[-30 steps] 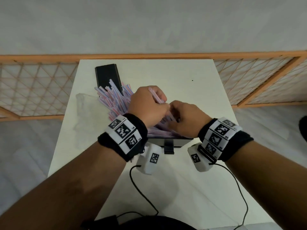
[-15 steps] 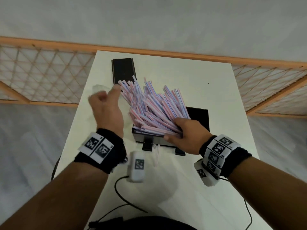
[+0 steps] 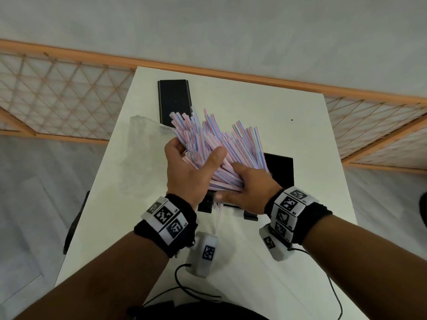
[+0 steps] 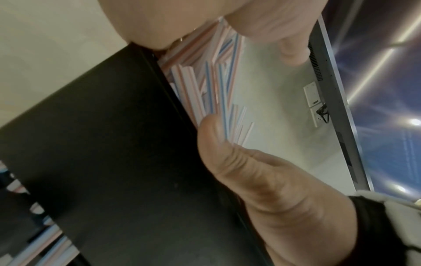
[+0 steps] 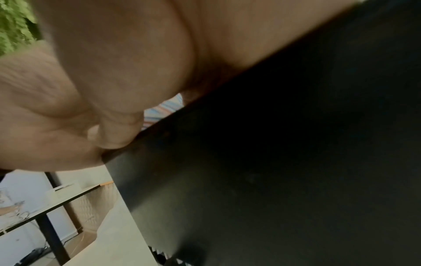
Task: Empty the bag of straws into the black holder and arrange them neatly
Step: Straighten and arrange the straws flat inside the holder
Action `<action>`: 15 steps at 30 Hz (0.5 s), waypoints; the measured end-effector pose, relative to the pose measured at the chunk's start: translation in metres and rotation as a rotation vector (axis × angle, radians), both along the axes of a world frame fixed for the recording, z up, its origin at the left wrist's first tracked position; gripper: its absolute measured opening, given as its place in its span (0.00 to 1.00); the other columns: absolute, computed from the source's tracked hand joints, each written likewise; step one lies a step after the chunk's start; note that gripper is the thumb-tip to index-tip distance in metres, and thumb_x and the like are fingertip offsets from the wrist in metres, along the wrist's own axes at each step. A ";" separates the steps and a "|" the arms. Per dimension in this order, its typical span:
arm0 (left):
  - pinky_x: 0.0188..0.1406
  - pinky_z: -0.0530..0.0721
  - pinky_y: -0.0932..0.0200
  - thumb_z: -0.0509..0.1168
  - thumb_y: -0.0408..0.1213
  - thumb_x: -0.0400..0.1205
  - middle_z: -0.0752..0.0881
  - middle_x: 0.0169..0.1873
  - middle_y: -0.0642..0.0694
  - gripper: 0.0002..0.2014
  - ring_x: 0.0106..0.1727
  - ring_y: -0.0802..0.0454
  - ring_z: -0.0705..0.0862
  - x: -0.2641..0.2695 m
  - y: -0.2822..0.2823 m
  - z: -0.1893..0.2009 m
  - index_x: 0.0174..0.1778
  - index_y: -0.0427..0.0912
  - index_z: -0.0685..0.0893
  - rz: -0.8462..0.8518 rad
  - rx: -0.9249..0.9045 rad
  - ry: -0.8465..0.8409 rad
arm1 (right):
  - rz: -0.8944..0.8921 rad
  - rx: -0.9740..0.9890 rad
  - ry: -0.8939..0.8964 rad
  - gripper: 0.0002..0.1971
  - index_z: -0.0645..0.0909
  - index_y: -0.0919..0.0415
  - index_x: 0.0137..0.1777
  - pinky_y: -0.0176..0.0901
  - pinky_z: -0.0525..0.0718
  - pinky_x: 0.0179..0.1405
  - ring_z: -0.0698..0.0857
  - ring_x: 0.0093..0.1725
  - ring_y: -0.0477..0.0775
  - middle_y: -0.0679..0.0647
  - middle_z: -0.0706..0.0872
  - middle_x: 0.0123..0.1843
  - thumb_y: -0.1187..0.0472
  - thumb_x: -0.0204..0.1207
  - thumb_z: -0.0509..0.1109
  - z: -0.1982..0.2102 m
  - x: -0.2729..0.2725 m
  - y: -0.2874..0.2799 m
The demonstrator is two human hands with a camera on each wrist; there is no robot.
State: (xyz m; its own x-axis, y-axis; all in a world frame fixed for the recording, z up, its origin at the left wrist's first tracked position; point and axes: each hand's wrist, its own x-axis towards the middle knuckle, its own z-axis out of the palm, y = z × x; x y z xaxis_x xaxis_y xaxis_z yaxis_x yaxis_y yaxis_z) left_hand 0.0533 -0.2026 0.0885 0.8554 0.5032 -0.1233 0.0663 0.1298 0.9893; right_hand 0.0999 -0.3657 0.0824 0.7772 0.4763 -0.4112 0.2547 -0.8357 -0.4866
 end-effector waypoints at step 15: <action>0.67 0.86 0.47 0.73 0.64 0.68 0.87 0.58 0.51 0.36 0.59 0.55 0.89 0.005 0.006 -0.001 0.65 0.47 0.75 0.020 -0.040 -0.015 | -0.092 0.188 -0.375 0.22 0.76 0.54 0.44 0.39 0.72 0.35 0.76 0.36 0.47 0.45 0.78 0.37 0.42 0.65 0.82 0.017 -0.011 -0.032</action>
